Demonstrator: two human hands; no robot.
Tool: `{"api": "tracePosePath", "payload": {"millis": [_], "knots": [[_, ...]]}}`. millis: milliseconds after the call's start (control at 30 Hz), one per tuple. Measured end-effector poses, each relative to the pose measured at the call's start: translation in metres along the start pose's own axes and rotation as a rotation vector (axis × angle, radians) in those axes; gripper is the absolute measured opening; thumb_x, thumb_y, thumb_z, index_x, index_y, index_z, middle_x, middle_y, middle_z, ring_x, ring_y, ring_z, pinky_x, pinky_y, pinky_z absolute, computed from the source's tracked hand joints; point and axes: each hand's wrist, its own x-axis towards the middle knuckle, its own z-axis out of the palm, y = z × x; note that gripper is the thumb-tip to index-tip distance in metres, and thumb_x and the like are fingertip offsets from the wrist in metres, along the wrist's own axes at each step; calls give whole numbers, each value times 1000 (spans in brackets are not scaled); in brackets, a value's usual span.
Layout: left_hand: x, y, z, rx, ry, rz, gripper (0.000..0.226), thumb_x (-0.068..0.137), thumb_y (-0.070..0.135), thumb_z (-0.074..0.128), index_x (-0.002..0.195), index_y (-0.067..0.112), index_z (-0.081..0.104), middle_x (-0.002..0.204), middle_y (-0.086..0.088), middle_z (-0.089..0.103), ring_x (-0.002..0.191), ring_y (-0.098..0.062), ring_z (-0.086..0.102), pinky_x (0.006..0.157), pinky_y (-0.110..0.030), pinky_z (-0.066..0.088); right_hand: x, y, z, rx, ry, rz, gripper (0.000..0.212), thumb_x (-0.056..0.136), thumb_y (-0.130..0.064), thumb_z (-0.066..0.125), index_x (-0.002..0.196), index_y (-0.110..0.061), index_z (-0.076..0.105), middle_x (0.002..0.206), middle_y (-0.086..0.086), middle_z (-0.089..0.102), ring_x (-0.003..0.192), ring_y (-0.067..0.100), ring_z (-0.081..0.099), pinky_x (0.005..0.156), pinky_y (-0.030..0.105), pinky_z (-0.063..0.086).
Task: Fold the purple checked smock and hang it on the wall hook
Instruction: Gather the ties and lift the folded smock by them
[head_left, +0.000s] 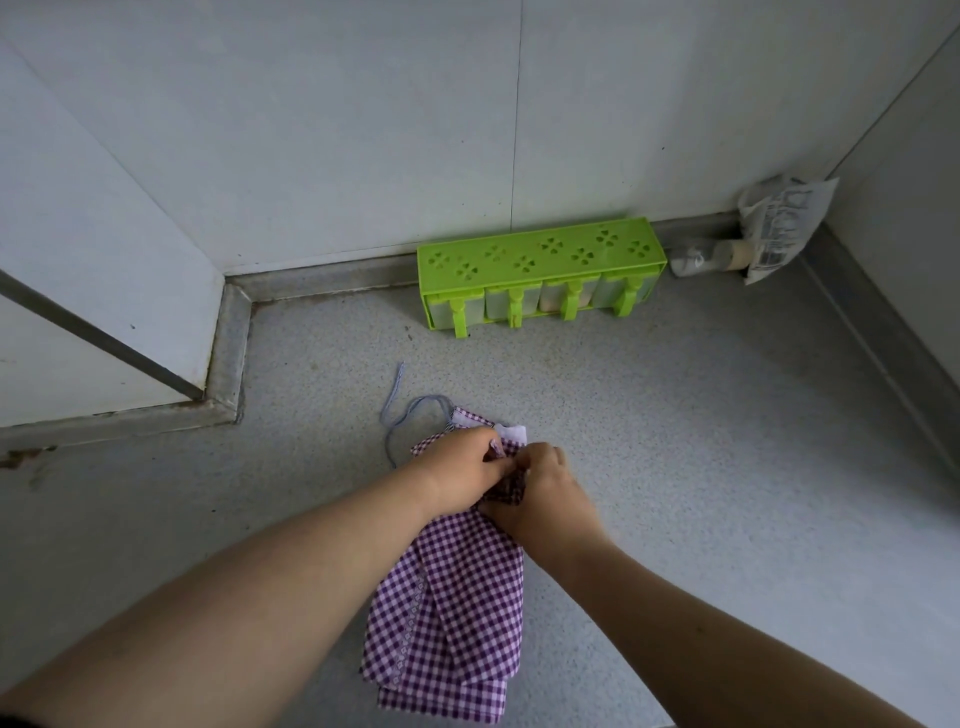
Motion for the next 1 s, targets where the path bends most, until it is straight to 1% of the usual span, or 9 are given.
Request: {"api": "tracePosePath", "payload": {"millis": [100,233,400,533,700,800,900,933,1000], "knots": [[4,-1,2,14,-8,-9,16,103,43,58,96,28,56,97,6,69,90,-14,64,77,-35,47,0,1,-1,71,54,43,42,82,-48,79,105,-24,53,109,-8,48,84,7,58,65,22,48],[7,-4,4,-34,-20,-53,21,103,44,59,107,24,66,105,3,73,98,-15,67,93,-40,53,1,5,-7,30,38,35,34,83,-54,77,80,-26,57,104,-7,46,74,7,57,59,16,43],[9,-8,2,-101,-68,-67,31,94,54,59,110,31,73,108,8,76,104,-14,69,102,-46,53,6,7,-14,24,-7,50,31,85,-51,77,72,-31,56,96,-4,56,70,7,56,57,19,39],[7,-8,-4,-148,-70,-100,28,94,57,64,105,33,74,104,8,76,100,-13,69,99,-43,54,11,4,-26,84,-154,95,30,91,-49,71,77,-23,62,74,-7,61,63,8,53,58,24,41],[7,-9,-3,-166,-66,-105,24,96,55,65,103,34,74,101,8,76,97,-13,71,99,-45,56,18,-3,-44,160,-419,162,32,94,-43,65,75,-18,68,67,-6,59,59,8,51,56,22,40],[6,-8,-5,-150,-79,-96,24,96,55,67,99,33,75,100,7,77,97,-15,71,99,-45,55,22,-4,-59,22,-557,116,27,98,-34,59,77,-19,68,71,-6,64,61,7,54,60,21,42],[6,-7,-6,-158,-96,-89,22,94,53,71,93,31,76,98,4,78,97,-17,72,99,-45,56,25,-3,-64,-392,-557,-150,36,106,-29,49,72,-24,61,80,-6,69,78,8,61,84,26,50],[6,-7,-5,-159,-90,-89,23,93,53,72,92,31,76,97,4,78,96,-16,72,99,-46,56,26,-2,-61,-485,-524,-205,35,107,-34,45,79,-23,64,84,-6,69,83,10,63,91,31,52],[5,-8,-4,-164,-80,-91,23,91,55,73,92,32,77,97,7,78,96,-15,72,99,-45,56,26,-3,-54,-528,-434,-239,39,106,-48,40,102,-23,69,93,-7,70,88,12,65,90,35,55]]}}
